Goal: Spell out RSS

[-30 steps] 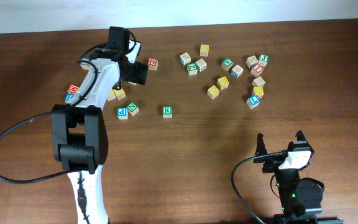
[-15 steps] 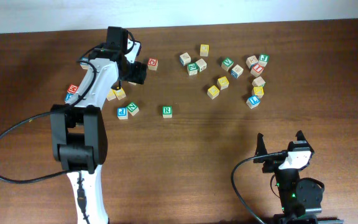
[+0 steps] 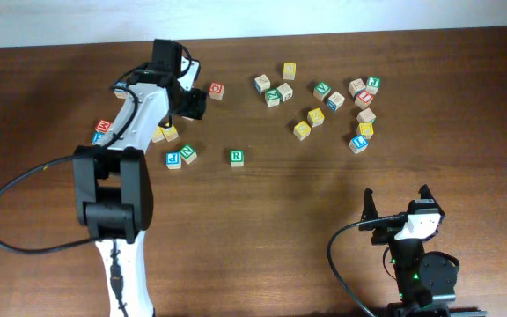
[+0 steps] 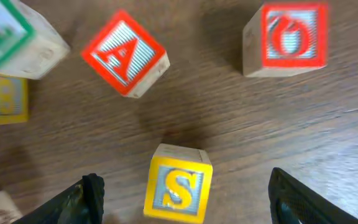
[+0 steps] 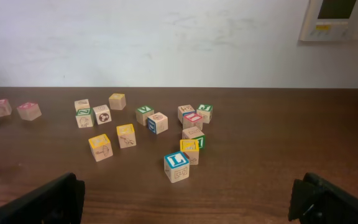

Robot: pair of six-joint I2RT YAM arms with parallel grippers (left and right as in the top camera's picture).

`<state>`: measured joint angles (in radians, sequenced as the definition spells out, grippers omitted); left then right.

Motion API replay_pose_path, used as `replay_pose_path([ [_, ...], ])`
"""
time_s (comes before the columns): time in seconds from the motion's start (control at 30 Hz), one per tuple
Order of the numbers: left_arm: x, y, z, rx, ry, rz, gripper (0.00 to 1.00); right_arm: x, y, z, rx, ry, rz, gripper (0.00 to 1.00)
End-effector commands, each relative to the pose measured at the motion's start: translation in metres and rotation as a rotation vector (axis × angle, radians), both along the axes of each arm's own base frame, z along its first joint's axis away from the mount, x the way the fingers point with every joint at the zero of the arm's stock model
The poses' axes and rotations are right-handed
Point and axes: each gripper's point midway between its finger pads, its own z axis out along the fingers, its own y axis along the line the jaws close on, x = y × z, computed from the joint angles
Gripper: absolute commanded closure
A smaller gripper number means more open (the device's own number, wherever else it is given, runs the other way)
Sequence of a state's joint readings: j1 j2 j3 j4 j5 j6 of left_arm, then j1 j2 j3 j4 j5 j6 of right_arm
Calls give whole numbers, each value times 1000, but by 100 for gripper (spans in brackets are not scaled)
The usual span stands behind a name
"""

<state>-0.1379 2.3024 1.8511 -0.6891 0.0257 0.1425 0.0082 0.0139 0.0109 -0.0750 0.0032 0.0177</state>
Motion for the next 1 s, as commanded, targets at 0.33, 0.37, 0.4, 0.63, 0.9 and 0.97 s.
replay_pose_path([
  [0.33, 10, 13, -26, 65, -11, 23, 35, 0, -1, -3, -7, 5, -5, 2],
  [0.37, 10, 13, -26, 65, -11, 23, 38, 0, -1, -3, -7, 5, -5, 2],
  [0.4, 10, 13, -27, 65, -10, 23, 42, 0, -1, -3, -7, 5, -5, 2],
  [0.63, 6, 13, -28, 67, 6, 23, 58, 0, -1, -3, -7, 5, -5, 2],
  [0.9, 5, 13, -29, 67, 13, 23, 74, 0, -1, -3, -7, 5, -5, 2],
  [0.97, 4, 13, -28, 58, 15, 43, 74, 0, -1, -3, -7, 5, -5, 2],
])
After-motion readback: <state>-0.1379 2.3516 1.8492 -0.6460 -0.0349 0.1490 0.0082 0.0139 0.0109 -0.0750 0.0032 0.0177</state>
